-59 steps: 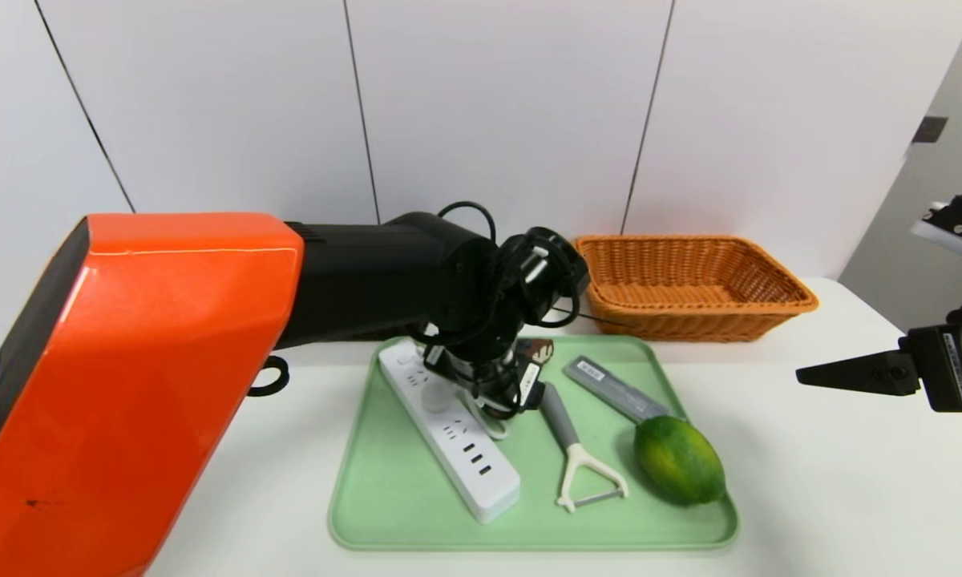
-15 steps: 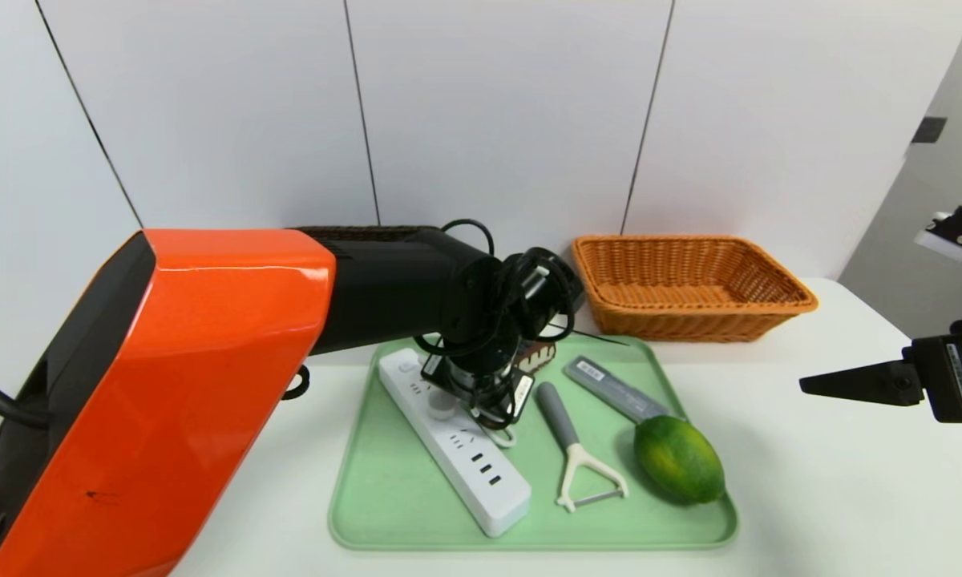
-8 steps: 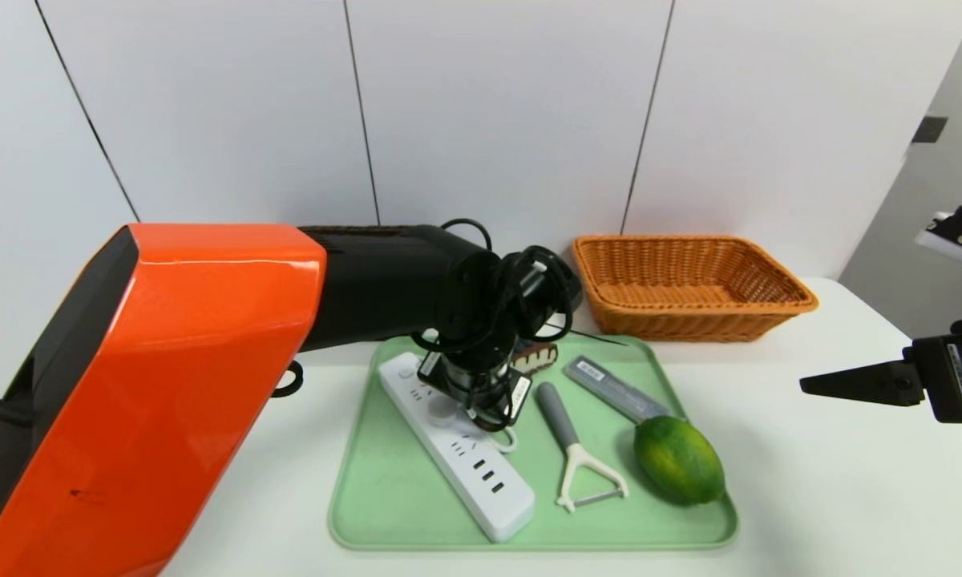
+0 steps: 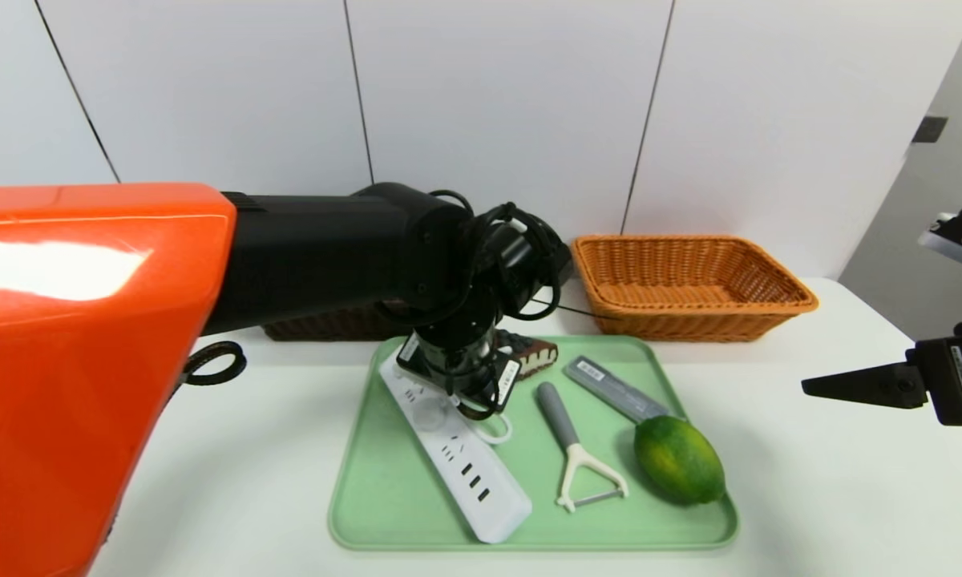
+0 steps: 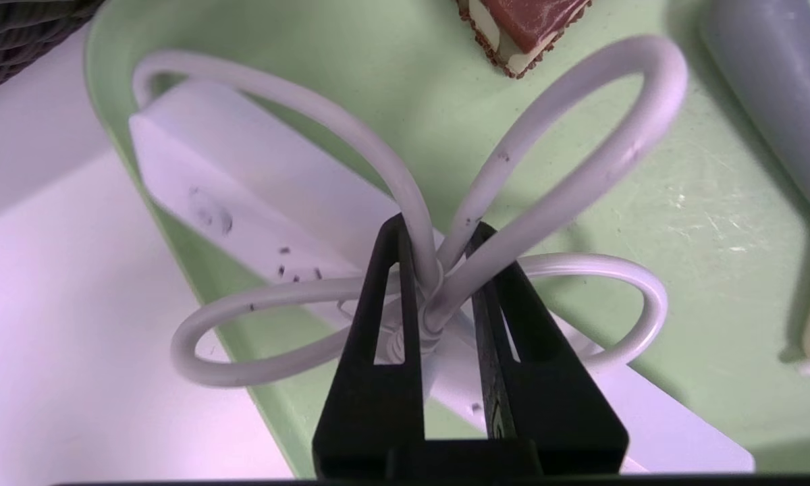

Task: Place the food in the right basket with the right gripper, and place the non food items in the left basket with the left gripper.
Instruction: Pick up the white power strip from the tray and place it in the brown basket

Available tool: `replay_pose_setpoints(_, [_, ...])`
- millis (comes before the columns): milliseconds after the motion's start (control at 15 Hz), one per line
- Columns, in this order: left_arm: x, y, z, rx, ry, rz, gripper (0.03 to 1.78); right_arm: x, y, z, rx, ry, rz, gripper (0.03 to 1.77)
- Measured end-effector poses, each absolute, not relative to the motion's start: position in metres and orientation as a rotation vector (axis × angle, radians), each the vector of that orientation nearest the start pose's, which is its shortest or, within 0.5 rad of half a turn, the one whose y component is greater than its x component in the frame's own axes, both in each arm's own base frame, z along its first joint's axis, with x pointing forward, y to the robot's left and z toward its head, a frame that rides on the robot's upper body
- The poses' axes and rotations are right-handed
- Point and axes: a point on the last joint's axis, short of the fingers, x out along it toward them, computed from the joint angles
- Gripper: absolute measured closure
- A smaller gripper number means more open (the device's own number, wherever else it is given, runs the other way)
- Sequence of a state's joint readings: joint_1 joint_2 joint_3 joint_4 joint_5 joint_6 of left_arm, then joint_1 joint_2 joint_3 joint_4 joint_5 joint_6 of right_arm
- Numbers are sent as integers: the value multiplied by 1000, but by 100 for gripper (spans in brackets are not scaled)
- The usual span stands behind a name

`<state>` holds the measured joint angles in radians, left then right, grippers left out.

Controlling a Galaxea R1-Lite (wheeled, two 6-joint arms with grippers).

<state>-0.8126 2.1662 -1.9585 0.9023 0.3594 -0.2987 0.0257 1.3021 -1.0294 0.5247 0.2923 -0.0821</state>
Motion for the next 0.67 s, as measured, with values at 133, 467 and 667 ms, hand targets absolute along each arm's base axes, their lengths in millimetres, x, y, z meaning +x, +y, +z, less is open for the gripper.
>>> replay_pose_setpoints(133, [276, -280, 208, 327, 951, -262, 155, 179, 11, 242, 30, 782, 333, 10])
replay_pose_setpoints(467, [261, -266, 238, 284, 901, -276, 155, 177, 11, 242, 29, 778, 333, 10])
replay_pose_setpoints(667, [247, -253, 262, 251, 864, -287, 155, 176, 11, 242, 29, 775, 334, 10])
